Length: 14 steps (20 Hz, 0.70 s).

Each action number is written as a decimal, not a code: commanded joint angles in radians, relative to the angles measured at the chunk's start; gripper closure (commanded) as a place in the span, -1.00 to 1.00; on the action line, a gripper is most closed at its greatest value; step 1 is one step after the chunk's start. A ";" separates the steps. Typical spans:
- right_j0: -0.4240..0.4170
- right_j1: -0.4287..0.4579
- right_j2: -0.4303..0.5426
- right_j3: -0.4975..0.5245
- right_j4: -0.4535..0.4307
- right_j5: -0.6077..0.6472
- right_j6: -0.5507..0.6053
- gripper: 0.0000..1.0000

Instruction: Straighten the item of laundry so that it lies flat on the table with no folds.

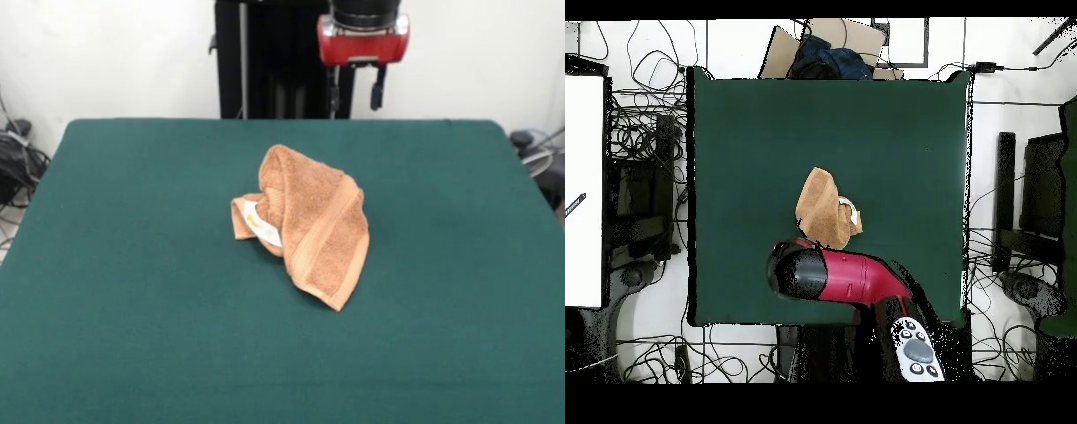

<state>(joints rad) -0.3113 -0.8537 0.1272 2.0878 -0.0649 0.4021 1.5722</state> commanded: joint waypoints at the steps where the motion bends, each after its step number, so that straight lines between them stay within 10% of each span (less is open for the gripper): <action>1: -0.012 0.058 0.102 -0.084 -0.058 0.008 0.008 -1.00; 14: -0.009 0.088 0.093 -0.139 -0.086 0.072 0.001 -1.00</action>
<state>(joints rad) -0.3139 -0.7897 0.1431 2.0195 -0.1000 0.4023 1.5722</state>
